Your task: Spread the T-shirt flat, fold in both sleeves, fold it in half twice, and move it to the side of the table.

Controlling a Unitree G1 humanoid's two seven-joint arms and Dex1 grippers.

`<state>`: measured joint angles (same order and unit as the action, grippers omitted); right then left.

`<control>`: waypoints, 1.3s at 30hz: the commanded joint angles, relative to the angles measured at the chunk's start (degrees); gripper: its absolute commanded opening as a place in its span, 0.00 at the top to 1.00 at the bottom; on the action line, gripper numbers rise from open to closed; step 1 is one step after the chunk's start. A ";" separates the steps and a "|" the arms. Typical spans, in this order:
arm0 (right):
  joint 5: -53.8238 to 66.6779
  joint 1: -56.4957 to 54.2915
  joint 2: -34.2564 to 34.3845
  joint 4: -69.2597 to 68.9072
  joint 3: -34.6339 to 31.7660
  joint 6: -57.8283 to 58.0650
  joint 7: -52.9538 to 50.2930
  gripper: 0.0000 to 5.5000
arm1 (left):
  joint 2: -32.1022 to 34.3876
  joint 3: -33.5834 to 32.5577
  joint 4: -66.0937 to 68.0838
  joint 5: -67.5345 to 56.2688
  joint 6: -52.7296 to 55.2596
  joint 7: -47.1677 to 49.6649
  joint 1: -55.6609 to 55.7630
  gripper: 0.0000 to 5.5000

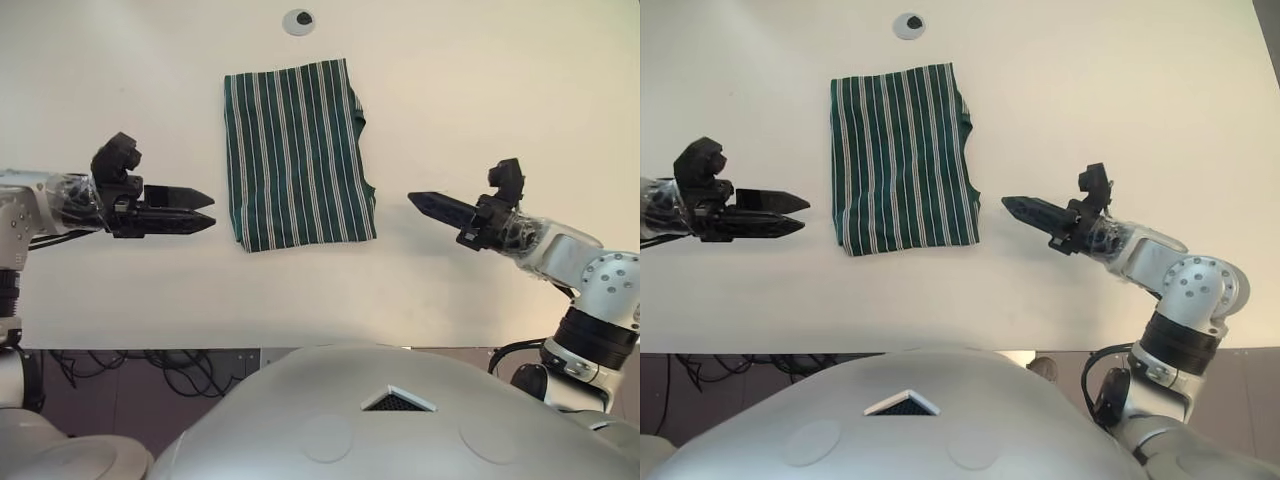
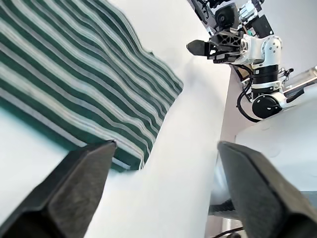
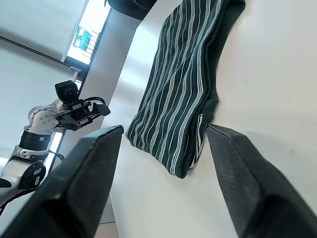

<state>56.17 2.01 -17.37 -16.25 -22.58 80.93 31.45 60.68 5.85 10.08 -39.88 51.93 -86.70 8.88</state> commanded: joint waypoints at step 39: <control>-13.42 -3.05 -1.69 16.58 25.63 -15.07 3.91 0.74 | -16.68 3.73 8.17 4.78 8.29 11.75 -0.59 0.61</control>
<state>46.98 -3.32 -16.86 -2.46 1.70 65.43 37.41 44.63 8.78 17.28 -37.15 59.75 -77.11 9.06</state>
